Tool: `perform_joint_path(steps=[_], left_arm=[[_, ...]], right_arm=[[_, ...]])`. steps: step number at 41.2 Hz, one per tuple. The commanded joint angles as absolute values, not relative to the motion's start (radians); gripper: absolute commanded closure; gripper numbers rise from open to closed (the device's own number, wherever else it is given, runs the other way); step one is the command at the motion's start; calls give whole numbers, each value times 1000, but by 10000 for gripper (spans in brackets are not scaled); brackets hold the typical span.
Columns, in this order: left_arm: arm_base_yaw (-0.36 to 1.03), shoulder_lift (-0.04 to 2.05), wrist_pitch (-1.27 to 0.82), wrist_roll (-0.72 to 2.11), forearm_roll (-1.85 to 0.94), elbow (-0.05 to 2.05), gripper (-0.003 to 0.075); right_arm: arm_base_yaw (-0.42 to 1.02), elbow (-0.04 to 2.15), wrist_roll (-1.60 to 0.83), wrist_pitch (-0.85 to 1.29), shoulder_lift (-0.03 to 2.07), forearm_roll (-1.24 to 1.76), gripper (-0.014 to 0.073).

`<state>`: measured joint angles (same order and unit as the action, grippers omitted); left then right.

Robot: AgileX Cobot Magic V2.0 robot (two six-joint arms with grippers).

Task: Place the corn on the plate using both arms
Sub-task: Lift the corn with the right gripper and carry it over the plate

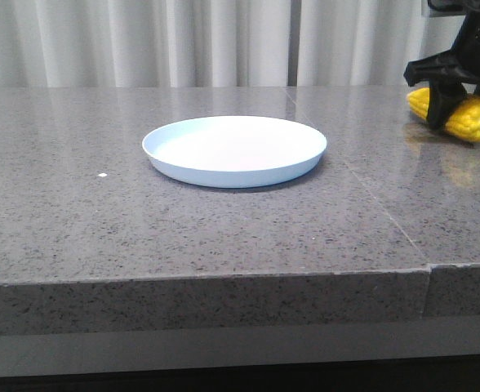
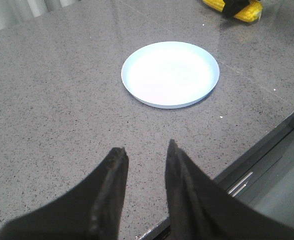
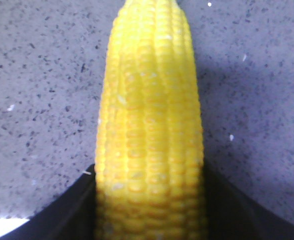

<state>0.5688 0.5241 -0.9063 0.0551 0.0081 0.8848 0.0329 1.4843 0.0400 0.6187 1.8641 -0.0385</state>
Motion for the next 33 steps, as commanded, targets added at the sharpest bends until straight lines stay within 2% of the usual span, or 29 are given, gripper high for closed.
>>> perform_joint_path(steps=[1,10,16,26,33], left_arm=[[574,530,-836,43,0,906,566],[574,530,-836,43,0,906,608],[574,530,-836,43,0,906,607],[574,530,-836,43,0,906,607],[574,530,-836,43,0,906,607]], right_arm=[[54,1523,31,599,1747,-46,314],[196,1523,31,662,1587,-35,314],[312,1523,31,671,1509,7,314],[477,1522,31,669,1520,44,314],[525,1521,31,668,1587,70,314]])
